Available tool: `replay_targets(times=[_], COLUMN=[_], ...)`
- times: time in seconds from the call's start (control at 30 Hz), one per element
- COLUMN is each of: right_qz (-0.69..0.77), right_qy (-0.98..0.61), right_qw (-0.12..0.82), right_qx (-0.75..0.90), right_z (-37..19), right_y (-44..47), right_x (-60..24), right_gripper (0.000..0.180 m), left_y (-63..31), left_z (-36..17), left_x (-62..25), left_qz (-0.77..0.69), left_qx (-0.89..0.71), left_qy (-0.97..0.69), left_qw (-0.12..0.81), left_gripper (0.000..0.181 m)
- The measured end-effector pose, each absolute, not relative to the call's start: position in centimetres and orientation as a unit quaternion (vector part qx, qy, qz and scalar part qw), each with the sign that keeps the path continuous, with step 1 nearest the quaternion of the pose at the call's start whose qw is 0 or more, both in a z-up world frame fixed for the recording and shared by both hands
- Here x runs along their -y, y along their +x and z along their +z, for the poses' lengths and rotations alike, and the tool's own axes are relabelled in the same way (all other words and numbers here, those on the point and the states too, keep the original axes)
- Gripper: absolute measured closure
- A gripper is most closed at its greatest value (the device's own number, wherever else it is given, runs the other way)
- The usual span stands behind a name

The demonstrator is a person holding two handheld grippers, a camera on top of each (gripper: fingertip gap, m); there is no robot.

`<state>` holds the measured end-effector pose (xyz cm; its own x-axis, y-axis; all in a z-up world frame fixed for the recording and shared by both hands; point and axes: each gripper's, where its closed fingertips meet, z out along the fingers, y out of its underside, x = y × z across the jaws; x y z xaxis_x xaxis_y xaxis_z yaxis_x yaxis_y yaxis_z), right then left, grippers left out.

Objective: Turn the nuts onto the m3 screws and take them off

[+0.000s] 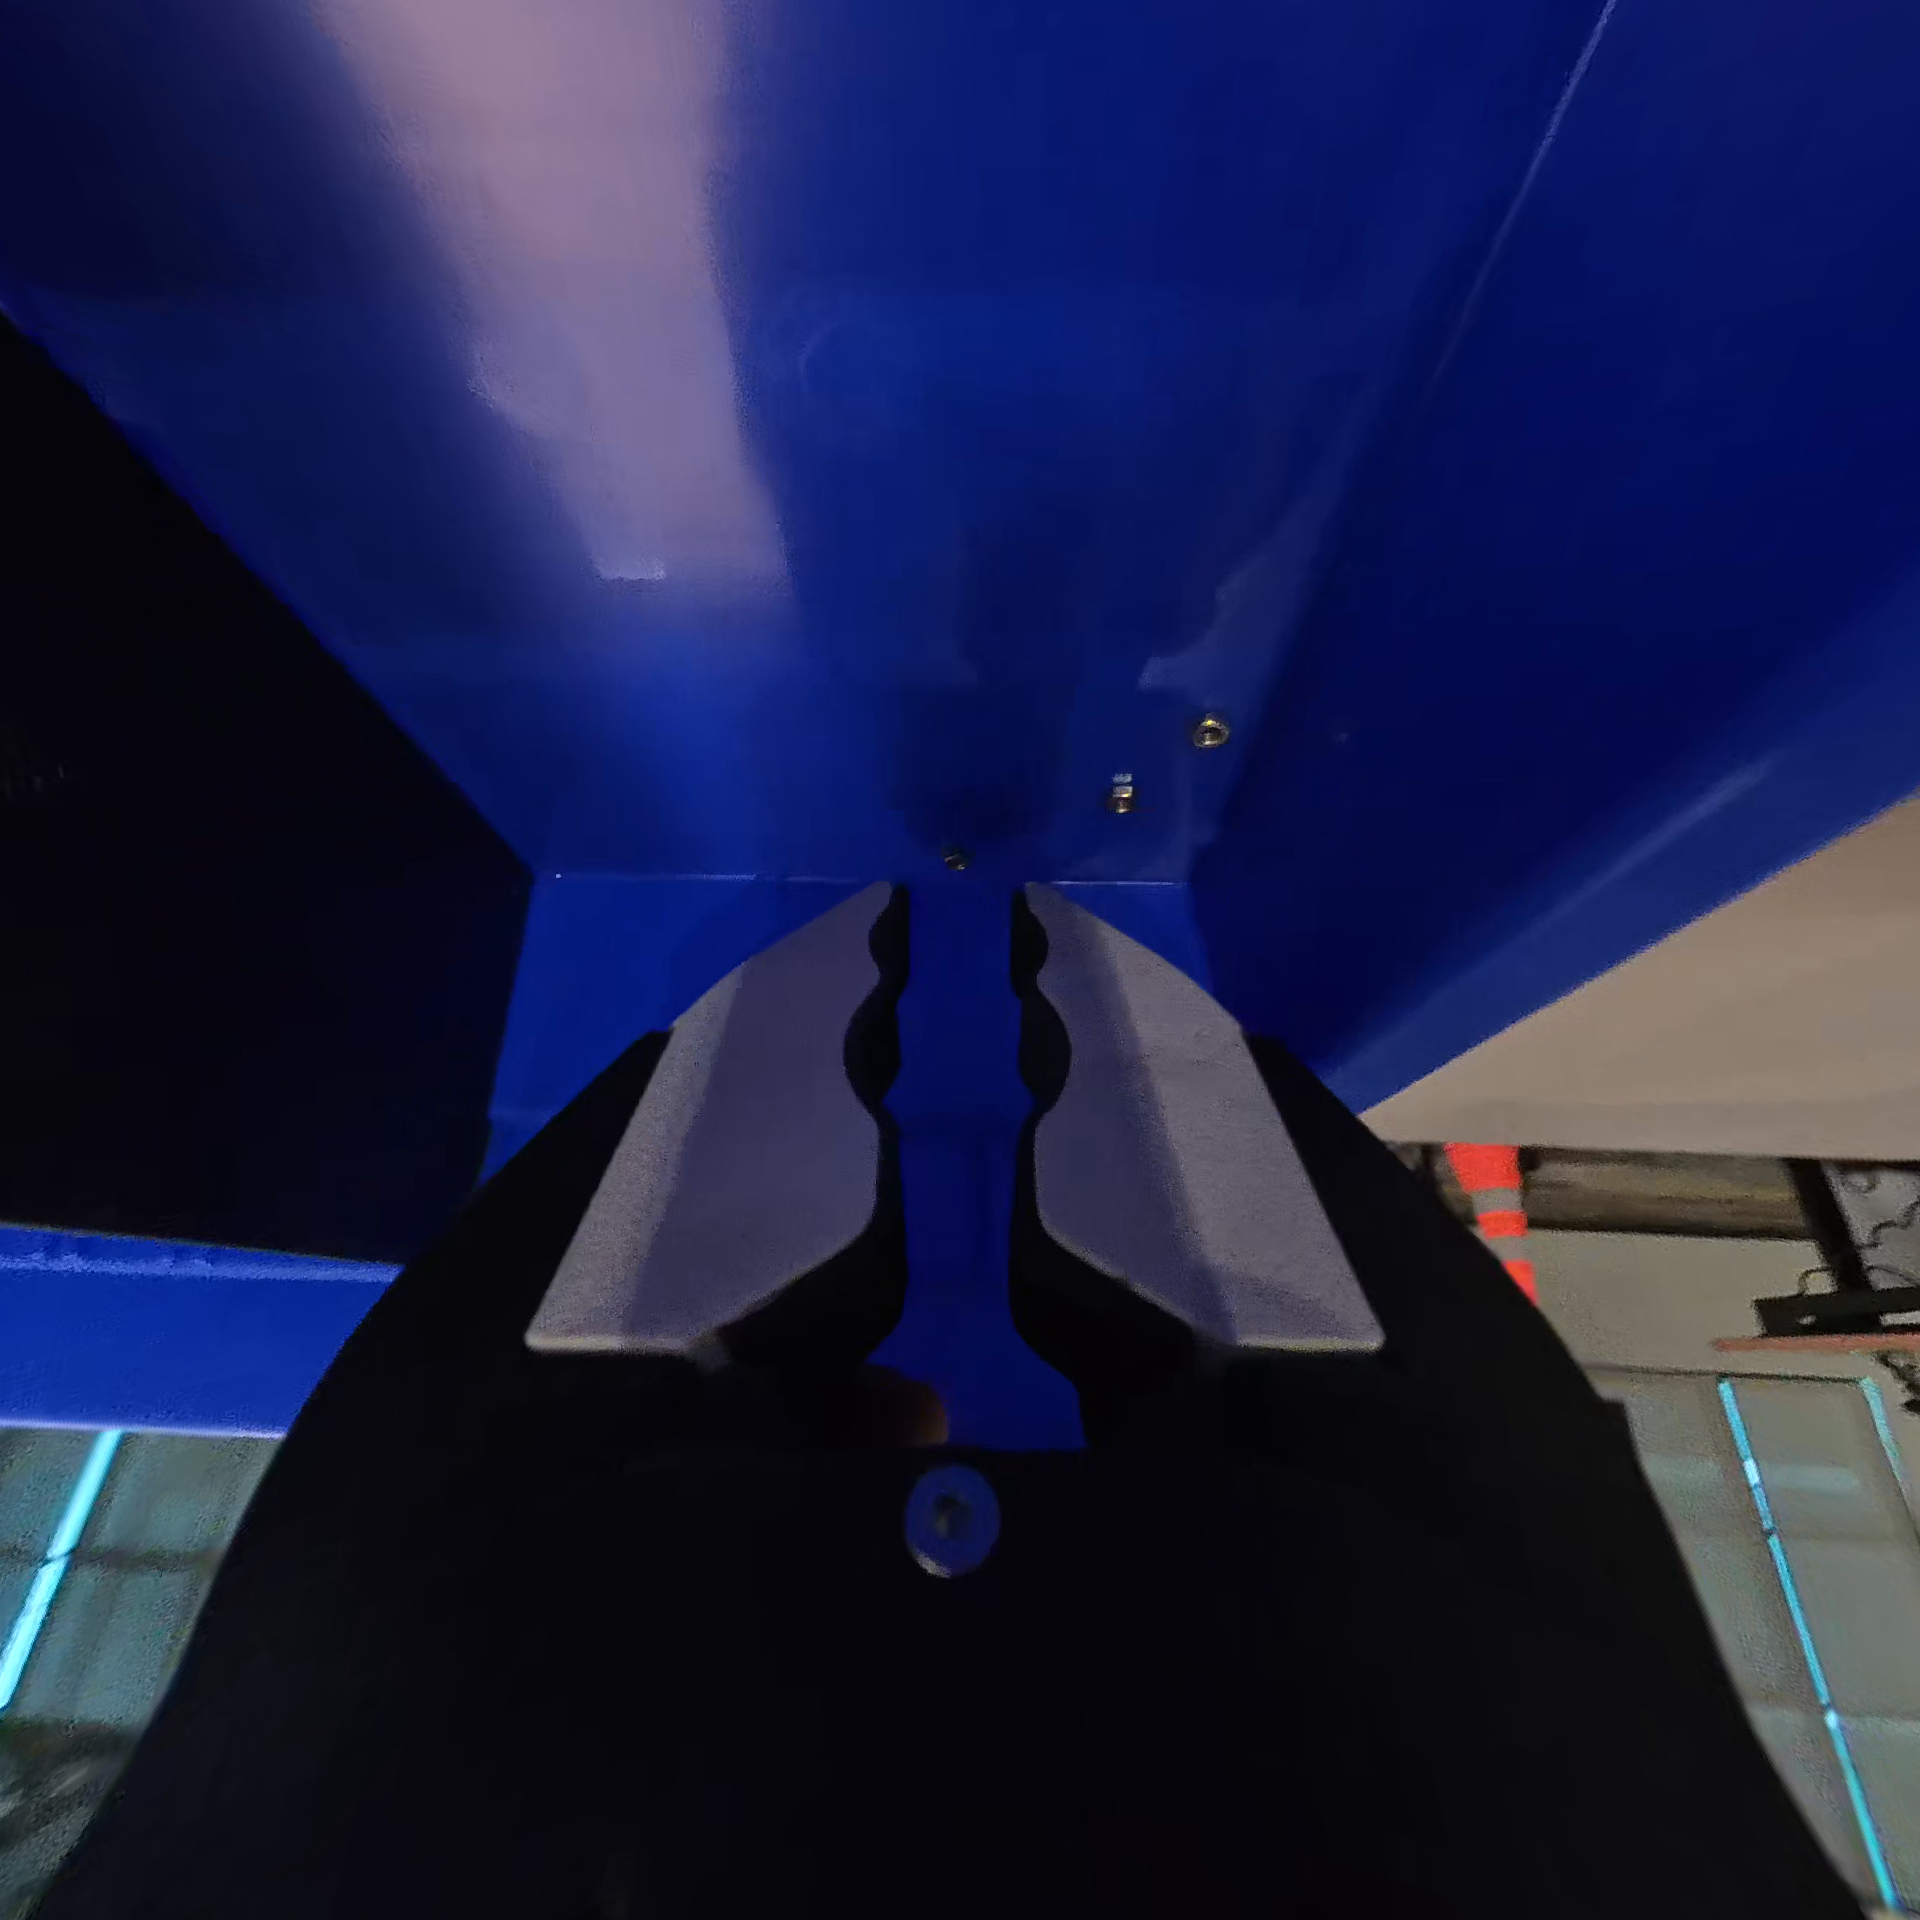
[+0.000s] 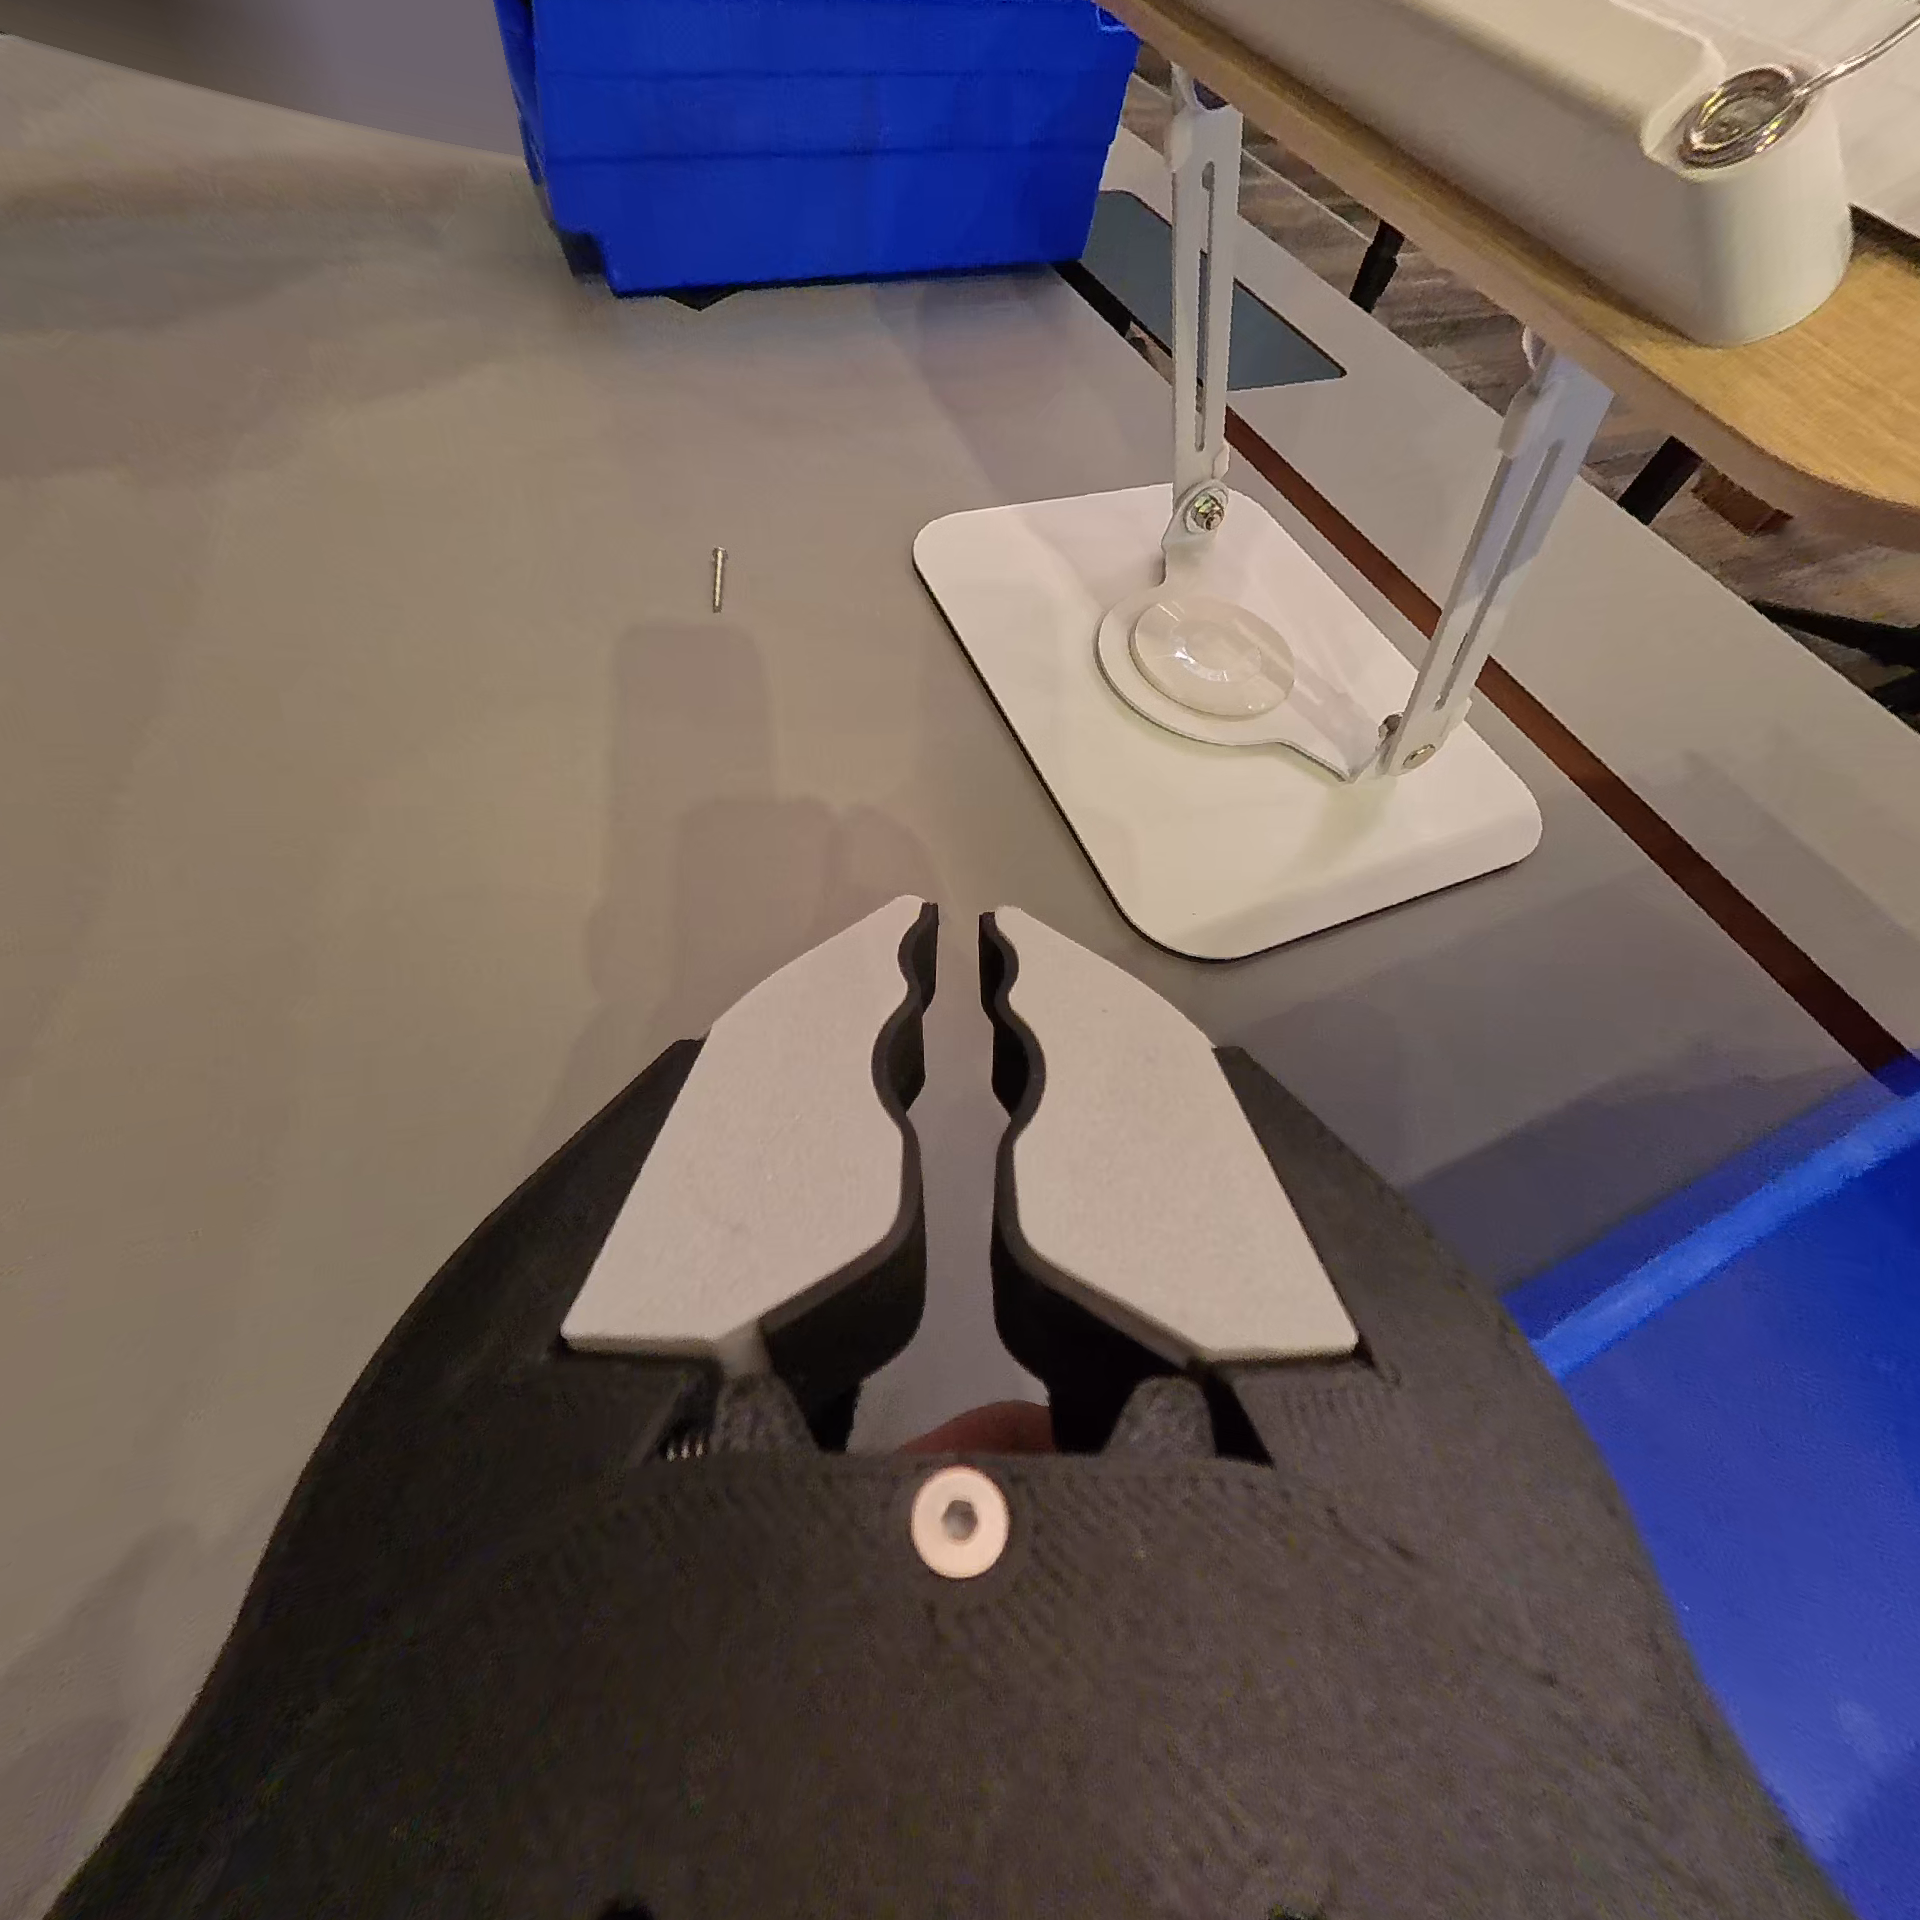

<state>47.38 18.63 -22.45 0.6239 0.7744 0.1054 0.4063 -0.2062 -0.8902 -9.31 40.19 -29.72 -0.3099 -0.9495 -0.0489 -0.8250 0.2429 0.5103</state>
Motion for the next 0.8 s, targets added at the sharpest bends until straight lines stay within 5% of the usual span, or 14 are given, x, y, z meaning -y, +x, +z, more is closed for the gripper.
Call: replay_targets(times=[0.8], right_qz=[0.185], right_qy=[-0.751], right_qw=[0.498], right_qx=[0.392], right_z=[-22.11], right_y=[47.47], right_x=[-18.55], right_gripper=[0.172], left_y=[-9.92], left_z=[-30.55], left_x=[-40.65], left_qz=[-0.255], left_qx=[0.779], left_qy=[0.548], left_qw=[0.165], left_gripper=[0.175])
